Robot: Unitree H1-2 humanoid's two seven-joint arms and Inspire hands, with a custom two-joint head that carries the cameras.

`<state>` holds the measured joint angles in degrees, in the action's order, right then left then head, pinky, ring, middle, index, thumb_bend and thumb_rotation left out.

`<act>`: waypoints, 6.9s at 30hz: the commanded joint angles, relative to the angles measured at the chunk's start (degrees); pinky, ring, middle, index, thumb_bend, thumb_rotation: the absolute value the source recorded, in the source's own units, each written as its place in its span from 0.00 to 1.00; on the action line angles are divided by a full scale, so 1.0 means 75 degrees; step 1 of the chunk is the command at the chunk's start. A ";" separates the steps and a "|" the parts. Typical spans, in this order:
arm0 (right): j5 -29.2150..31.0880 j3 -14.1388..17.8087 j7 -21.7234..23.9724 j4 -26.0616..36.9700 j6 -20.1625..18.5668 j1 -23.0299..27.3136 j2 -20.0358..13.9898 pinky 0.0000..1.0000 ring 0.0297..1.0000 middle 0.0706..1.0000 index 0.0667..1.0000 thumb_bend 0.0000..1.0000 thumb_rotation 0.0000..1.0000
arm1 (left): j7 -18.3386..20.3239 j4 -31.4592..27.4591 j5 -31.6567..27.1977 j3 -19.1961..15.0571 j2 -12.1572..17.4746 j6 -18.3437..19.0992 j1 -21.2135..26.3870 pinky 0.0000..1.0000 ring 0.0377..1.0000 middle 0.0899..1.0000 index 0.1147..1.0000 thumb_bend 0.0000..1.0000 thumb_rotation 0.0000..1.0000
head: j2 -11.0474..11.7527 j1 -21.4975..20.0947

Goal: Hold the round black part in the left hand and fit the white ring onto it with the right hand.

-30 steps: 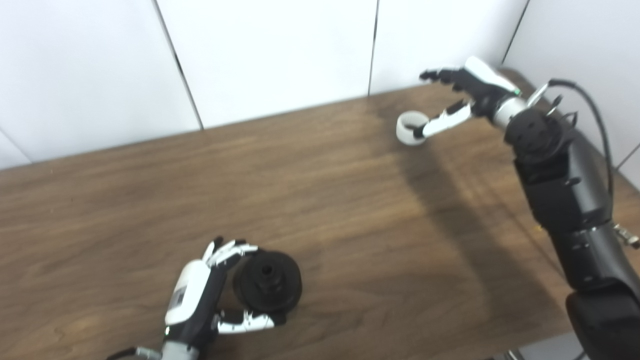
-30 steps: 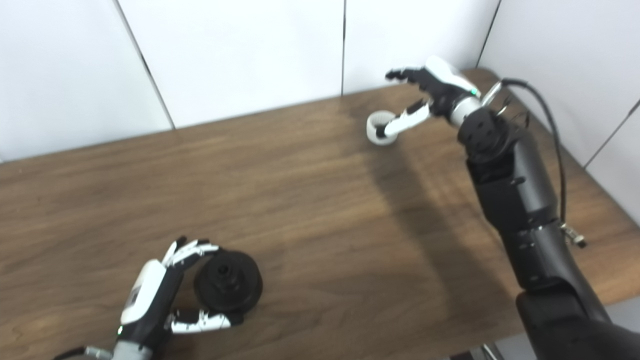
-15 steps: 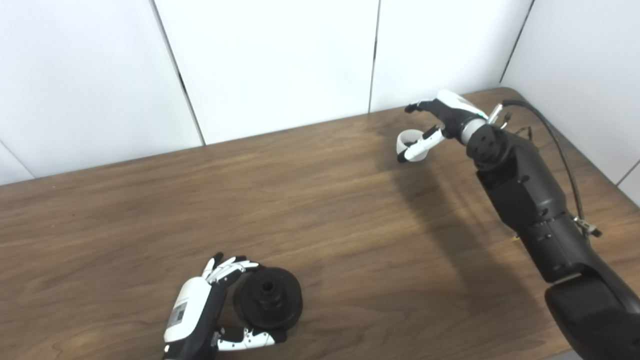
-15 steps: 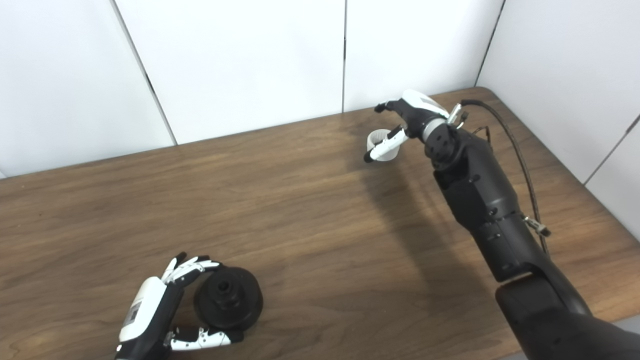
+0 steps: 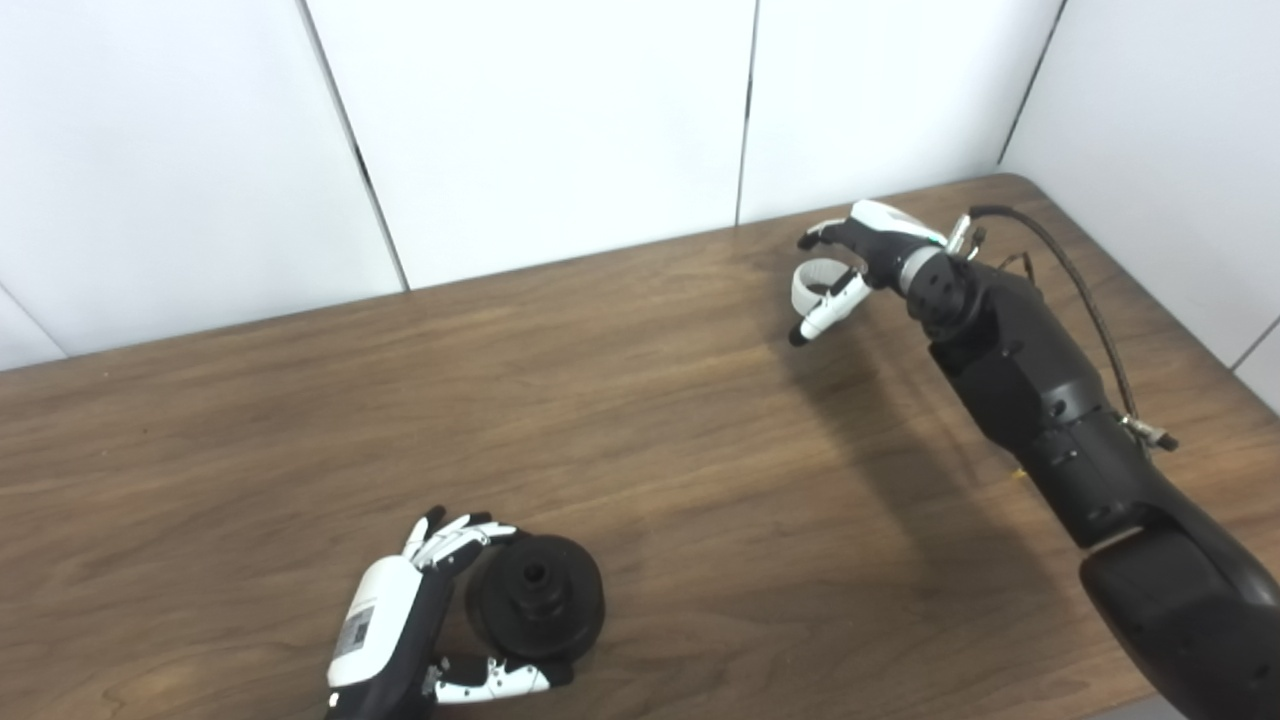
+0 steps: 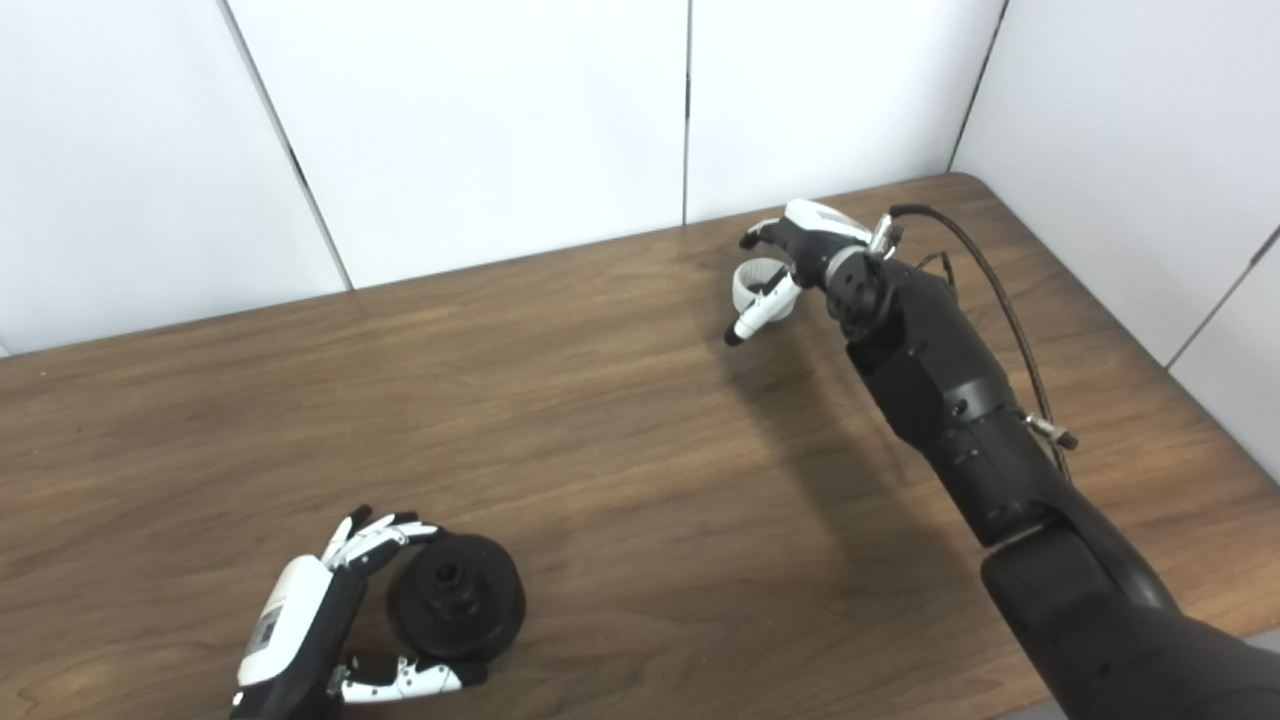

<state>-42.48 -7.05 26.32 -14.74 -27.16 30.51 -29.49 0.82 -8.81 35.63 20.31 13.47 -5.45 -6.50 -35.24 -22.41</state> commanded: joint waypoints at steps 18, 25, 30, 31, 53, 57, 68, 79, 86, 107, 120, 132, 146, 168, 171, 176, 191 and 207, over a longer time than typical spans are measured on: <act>0.0039 0.0129 -0.0704 0.0092 0.0042 0.0206 -0.0443 1.00 0.96 0.89 0.78 0.87 0.20 | 0.0375 0.0025 0.0307 0.0057 0.0097 0.0400 -0.0241 1.00 0.86 0.76 0.42 0.52 0.05 | -0.0027 -0.0003; -0.0082 0.0108 -0.0759 0.0104 0.0037 0.0227 -0.0407 1.00 0.96 0.88 0.73 0.85 0.20 | 0.0385 -0.0017 0.0293 0.0056 0.0087 0.0421 -0.0245 1.00 0.85 0.75 0.42 0.52 0.05 | -0.0063 0.0004; -0.0077 -0.0002 -0.0845 0.0055 0.0047 0.0231 -0.0422 1.00 0.95 0.87 0.72 0.85 0.19 | 0.0463 -0.0111 0.0310 0.0069 0.0106 0.0479 -0.0257 1.00 0.86 0.76 0.42 0.52 0.05 | -0.0074 -0.0003; -0.0067 -0.0016 -0.0858 0.0047 0.0049 0.0233 -0.0426 1.00 0.95 0.87 0.71 0.85 0.20 | 0.0470 -0.0121 0.0309 0.0068 0.0101 0.0501 -0.0258 1.00 0.86 0.75 0.42 0.52 0.05 | -0.0074 -0.0003; 0.0113 -0.0177 -0.0986 0.0064 0.0052 0.0185 -0.0448 1.00 0.95 0.86 0.69 0.83 0.17 | 0.0424 -0.0179 0.0395 0.0085 0.0086 0.0461 -0.0269 1.00 0.85 0.75 0.42 0.52 0.05 | -0.0146 0.0020; 0.0154 -0.0162 -0.1038 0.0104 0.0061 0.0162 -0.0442 1.00 0.94 0.86 0.66 0.82 0.17 | 0.0448 -0.0173 0.0375 0.0091 0.0101 0.0446 -0.0261 1.00 0.85 0.75 0.42 0.52 0.05 | -0.0159 0.0014; 0.0264 -0.0277 -0.1446 0.0023 0.0398 0.0073 -0.0477 1.00 0.90 0.79 0.45 0.52 0.14 | 0.0460 -0.0209 0.0448 0.0120 0.0071 0.0475 -0.0275 1.00 0.85 0.75 0.42 0.52 0.05 | -0.0181 0.0060; 0.0260 -0.0446 -0.1344 0.0265 0.0494 -0.0020 -0.0703 1.00 0.91 0.80 0.45 0.52 0.14 | 0.0511 -0.0295 0.0536 0.0178 -0.0023 0.0604 -0.0284 1.00 0.85 0.75 0.42 0.52 0.05 | -0.0400 0.0497; 0.0251 -0.0784 -0.0279 0.2630 0.0571 -0.0369 -0.1304 1.00 0.90 0.80 0.45 0.52 0.14 | 0.0612 -0.0381 0.0760 0.0365 -0.0249 0.0910 -0.0278 1.00 0.87 0.76 0.42 0.52 0.05 | -0.0918 0.1624; 0.0067 -0.1183 0.2185 0.7187 0.0338 -0.1165 -0.0533 1.00 0.96 0.80 0.45 0.52 0.14 | 0.0505 -0.0248 0.1035 0.0600 -0.0650 0.1142 -0.0031 1.00 0.87 0.76 0.42 0.52 0.05 | -0.1696 0.2317; -0.0002 -0.1336 0.2546 0.7662 0.0588 -0.1411 0.0054 1.00 0.95 0.78 0.45 0.53 0.14 | 0.0661 -0.0388 0.1069 0.0602 -0.0640 0.1291 0.0068 1.00 0.87 0.77 0.42 0.52 0.06 | -0.2007 0.2331; -0.0201 -0.1641 0.2885 0.7898 0.0833 -0.1548 0.0443 1.00 0.93 0.78 0.44 0.53 0.14 | 0.0613 -0.0389 0.1086 0.0616 -0.0676 0.1355 0.0106 1.00 0.86 0.76 0.42 0.52 0.06 | -0.2065 0.2372; -0.0277 -0.1651 0.3091 0.7979 0.0896 -0.1557 0.0851 1.00 0.93 0.78 0.44 0.53 0.14 | 0.0684 -0.0439 0.1213 0.0676 -0.0709 0.1457 0.0119 1.00 0.87 0.76 0.42 0.52 0.06 | -0.2068 0.2401; -0.0340 -0.1744 0.2863 0.7441 0.1398 -0.1764 0.1217 1.00 0.93 0.78 0.44 0.52 0.14 | 0.0646 -0.0419 0.1203 0.0724 -0.0825 0.1459 0.0122 1.00 0.86 0.76 0.42 0.52 0.06 | -0.2051 0.2486; -0.0336 -0.1724 0.2821 0.7345 0.1478 -0.1803 0.1228 1.00 0.93 0.78 0.45 0.52 0.14 | 0.0621 -0.0404 0.1224 0.0739 -0.0837 0.1445 0.0122 1.00 0.86 0.76 0.42 0.52 0.06 | -0.2044 0.2498; -0.0374 -0.1720 0.2737 0.7187 0.1550 -0.1834 0.1262 1.00 0.94 0.78 0.45 0.52 0.14 | 0.0653 -0.0436 0.1252 0.0760 -0.0839 0.1464 0.0122 1.00 0.86 0.76 0.42 0.52 0.06 | -0.2051 0.2496; -0.0573 -0.1781 0.2663 0.6853 0.1640 -0.1810 0.1470 1.00 0.94 0.79 0.45 0.52 0.13 | 0.0650 -0.0443 0.1306 0.0809 -0.0843 0.1487 0.0133 1.00 0.86 0.76 0.42 0.52 0.06 | -0.2062 0.2507; -0.0655 -0.2009 0.2460 0.6696 0.1996 -0.1880 0.1648 1.00 0.93 0.78 0.45 0.52 0.13 | 0.0589 -0.0410 0.1326 0.0852 -0.0875 0.1469 0.0179 1.00 0.87 0.76 0.42 0.52 0.06 | -0.2079 0.2522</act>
<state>-47.15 -22.19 46.76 35.14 -13.98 14.94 -17.61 3.32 -12.55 44.64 25.71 7.01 4.96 -5.39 -50.80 -3.43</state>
